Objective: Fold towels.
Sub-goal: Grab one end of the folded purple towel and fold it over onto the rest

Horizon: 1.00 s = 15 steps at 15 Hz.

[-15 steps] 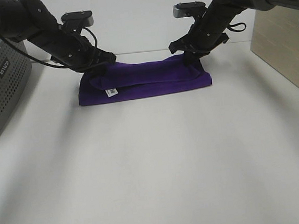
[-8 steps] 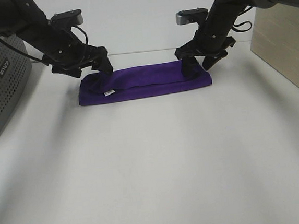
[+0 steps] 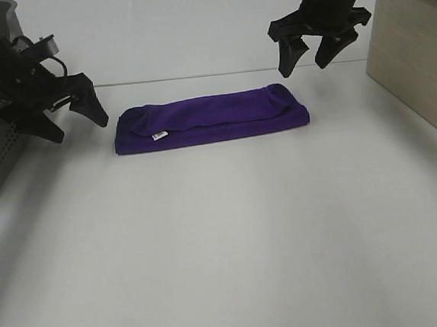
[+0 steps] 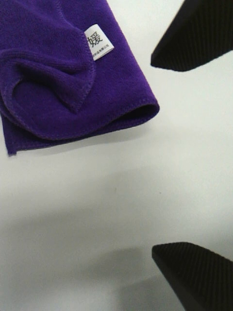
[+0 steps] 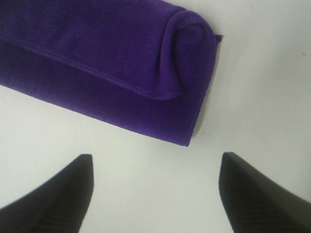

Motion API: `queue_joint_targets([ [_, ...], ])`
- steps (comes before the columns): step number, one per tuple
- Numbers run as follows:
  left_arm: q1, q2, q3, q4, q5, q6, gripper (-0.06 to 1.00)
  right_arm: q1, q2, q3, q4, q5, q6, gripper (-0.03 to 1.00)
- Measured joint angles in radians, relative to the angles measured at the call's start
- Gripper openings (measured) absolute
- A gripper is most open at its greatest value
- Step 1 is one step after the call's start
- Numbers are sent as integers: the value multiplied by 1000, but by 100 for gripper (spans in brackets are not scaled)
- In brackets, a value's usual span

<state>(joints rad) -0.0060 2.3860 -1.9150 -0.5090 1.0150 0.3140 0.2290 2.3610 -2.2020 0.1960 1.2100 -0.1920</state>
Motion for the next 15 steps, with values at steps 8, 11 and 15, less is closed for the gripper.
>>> queue_joint_targets([
  [8, 5, 157, -139, -191, 43, 72, 87, 0, -2, 0, -30, 7, 59, 72],
  [11, -63, 205, -208, -227, 68, 47, 86, 0, -2, 0, -30, 7, 59, 72],
  [15, -138, 251, -285, -234, 79, -26, 79, 0, -2, 0, -30, 7, 59, 72],
])
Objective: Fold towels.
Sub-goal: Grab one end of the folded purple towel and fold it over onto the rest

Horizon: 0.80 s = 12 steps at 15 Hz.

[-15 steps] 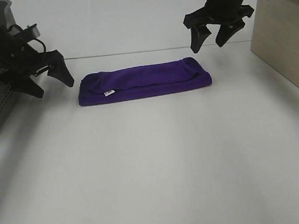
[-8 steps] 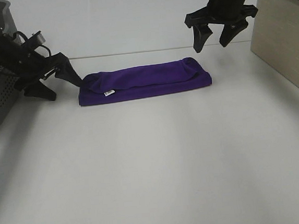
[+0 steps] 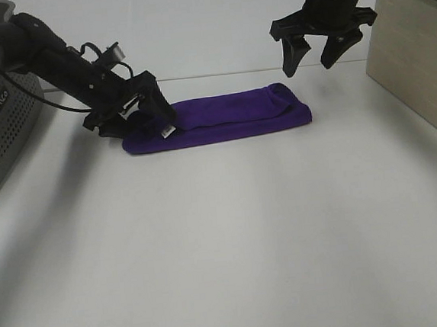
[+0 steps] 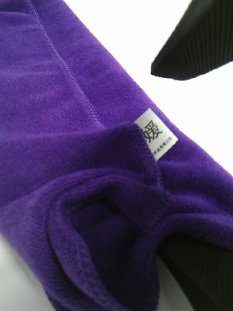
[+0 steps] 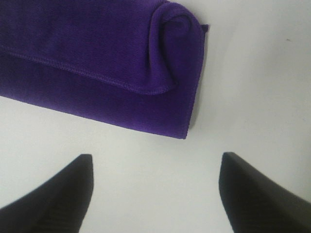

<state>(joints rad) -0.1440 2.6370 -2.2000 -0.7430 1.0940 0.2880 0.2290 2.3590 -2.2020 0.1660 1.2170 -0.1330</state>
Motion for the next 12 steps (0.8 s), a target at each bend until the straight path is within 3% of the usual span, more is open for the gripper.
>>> queue_joint_targets([
  [1, -11, 6, -16, 19, -6, -32, 72, 0, 0, 0, 0, 0, 0, 72],
  [4, -14, 23, -56, 105, -5, -79, 30, 0, -1, 0, 0, 0, 0, 72],
  [5, -14, 32, -76, 145, 8, -79, 12, 0, -9, 0, 0, 1, 0, 72],
  [6, -14, 43, -149, 224, 70, -79, 1, 0, -45, 0, -7, 1, 0, 72],
  [9, -12, 42, -318, 322, 112, -107, 1, 0, -110, 0, -31, 2, 0, 72],
  [10, -11, 26, -359, 314, 113, -113, 1, 0, -137, 0, -36, 2, 0, 72],
  [12, -14, -11, -425, 218, 114, -115, 1, 0, -183, 0, -37, 3, 0, 72],
])
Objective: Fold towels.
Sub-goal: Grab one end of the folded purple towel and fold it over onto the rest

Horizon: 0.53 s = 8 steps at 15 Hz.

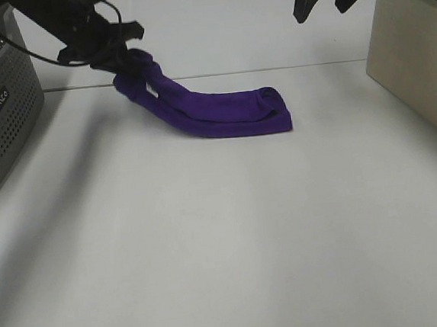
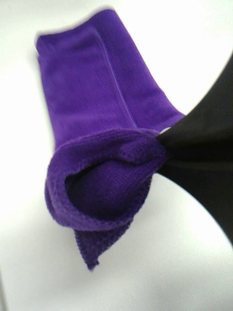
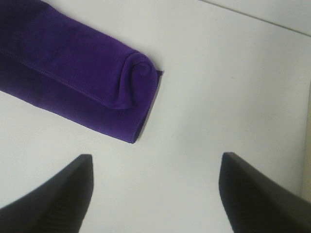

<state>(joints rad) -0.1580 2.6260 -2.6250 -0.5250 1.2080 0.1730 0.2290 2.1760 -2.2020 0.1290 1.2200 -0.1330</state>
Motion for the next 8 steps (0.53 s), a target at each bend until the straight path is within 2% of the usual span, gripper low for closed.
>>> queue_joint_targets([
  [3, -39, -10, -40, -76, 0, 6, 1, 0, -61, 0, 0, 1, 11, 72],
  [6, -130, 5, -40, -83, 4, 26, 1, 0, -129, 0, 0, 2, 26, 72],
  [8, -192, 35, -40, -83, -37, 26, 1, 0, -177, 0, 0, 2, 26, 72],
])
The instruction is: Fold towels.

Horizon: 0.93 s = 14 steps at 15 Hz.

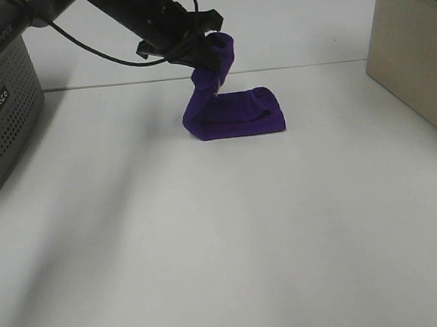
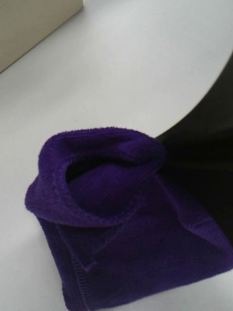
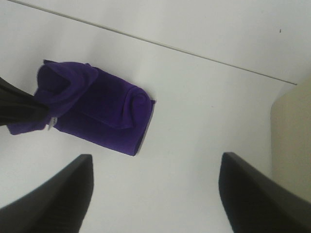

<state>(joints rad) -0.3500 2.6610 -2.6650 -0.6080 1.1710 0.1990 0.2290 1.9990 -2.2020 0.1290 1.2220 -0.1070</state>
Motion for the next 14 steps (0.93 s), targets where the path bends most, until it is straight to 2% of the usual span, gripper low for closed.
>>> queue_joint_targets([
  [5, -64, 57, 0, -7, -147, -4, 1, 0, -24, 0, 12, 0, 0, 72],
  [7, -76, 68, 0, -12, -184, -4, 7, 0, -24, 0, 29, 0, 0, 72],
  [9, -100, 91, 0, -44, -238, -4, 28, 0, -24, 0, 49, 0, 0, 72],
  [10, -113, 98, 0, -64, -264, -4, 43, 0, -24, 0, 53, 0, 1, 72],
  [11, -128, 98, 0, -80, -279, 1, 64, 0, -24, 0, 53, 0, 1, 72],
  [12, -128, 89, 0, -74, -268, 8, 68, 0, -24, 0, 53, 1, 1, 72],
  [14, -107, 54, 0, -12, -205, 8, 70, 0, -25, 0, 53, 1, 1, 72],
])
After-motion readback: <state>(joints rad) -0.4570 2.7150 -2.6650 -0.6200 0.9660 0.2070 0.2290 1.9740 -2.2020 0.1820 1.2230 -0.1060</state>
